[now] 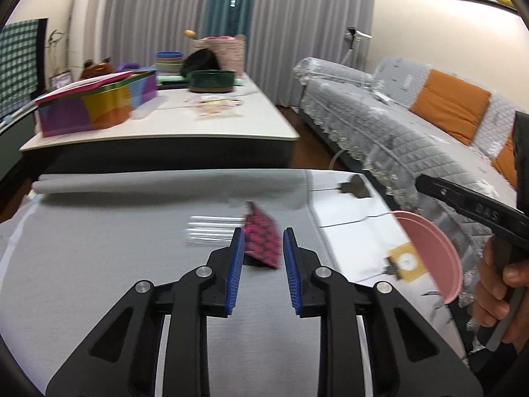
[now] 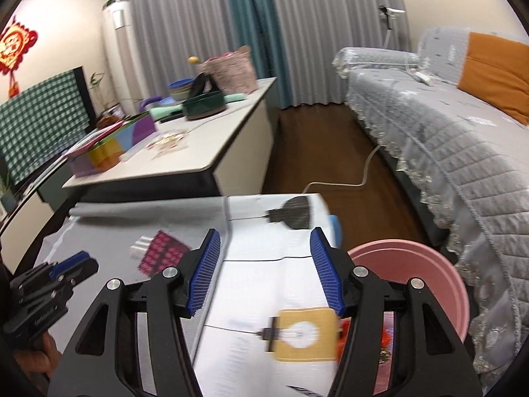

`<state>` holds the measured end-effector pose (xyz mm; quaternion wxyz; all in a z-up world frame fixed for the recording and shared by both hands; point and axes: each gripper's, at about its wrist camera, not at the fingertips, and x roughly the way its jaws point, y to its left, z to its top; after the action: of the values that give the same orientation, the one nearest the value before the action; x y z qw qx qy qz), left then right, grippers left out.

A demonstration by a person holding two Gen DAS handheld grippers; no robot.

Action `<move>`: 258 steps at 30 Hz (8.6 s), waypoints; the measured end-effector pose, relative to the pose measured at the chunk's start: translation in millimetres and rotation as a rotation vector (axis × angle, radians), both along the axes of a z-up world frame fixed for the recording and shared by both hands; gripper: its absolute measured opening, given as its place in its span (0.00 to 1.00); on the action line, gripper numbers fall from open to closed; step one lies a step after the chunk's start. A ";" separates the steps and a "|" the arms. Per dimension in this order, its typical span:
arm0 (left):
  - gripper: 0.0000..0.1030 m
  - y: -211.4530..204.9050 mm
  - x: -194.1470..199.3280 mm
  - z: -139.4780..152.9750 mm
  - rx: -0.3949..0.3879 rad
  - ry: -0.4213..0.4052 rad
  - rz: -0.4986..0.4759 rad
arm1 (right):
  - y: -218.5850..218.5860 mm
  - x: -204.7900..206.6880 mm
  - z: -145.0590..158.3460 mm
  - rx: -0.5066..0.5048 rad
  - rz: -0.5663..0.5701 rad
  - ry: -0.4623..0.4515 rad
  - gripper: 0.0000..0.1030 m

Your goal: Collect trash

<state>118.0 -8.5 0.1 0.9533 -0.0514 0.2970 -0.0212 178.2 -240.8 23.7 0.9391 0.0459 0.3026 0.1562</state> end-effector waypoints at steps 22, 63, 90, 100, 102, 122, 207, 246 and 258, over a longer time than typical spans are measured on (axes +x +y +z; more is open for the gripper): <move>0.18 74.6 36.9 -31.8 -0.023 0.047 0.114 | 106.5 44.8 -54.1 0.048 0.177 0.140 0.82; 0.16 51.0 110.8 -77.0 -0.135 0.246 0.023 | 101.7 67.3 -84.1 0.003 0.188 0.254 0.56; 0.00 17.5 26.8 -9.8 -0.058 0.090 -0.066 | 35.3 5.3 -26.8 -0.005 0.108 0.121 0.56; 0.00 1.4 -3.2 3.9 -0.040 0.058 -0.095 | 9.3 -21.0 -9.8 -0.001 0.075 0.083 0.56; 0.00 -1.5 -9.8 8.2 -0.040 0.050 -0.101 | 5.2 -26.2 -6.4 -0.003 0.071 0.075 0.56; 0.51 14.4 9.9 -59.0 -0.014 0.238 0.013 | -35.8 -47.7 -1.8 -0.002 0.031 0.063 0.56; 0.04 -183.8 58.9 8.9 -0.073 0.098 -0.383 | -171.0 6.6 -7.8 -0.006 -0.300 0.089 0.56; 0.87 -140.4 -31.1 36.8 -0.058 0.011 -0.241 | -140.0 -61.2 32.7 -0.061 -0.281 0.040 0.95; 0.87 -100.2 -112.0 40.3 0.023 -0.009 -0.128 | -92.3 -157.5 36.0 -0.074 -0.280 -0.018 0.95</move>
<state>6.0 -108.7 40.4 0.9518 -0.0213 0.2957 -0.0790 20.7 -333.1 59.6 0.9555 0.0516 0.2902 0.0127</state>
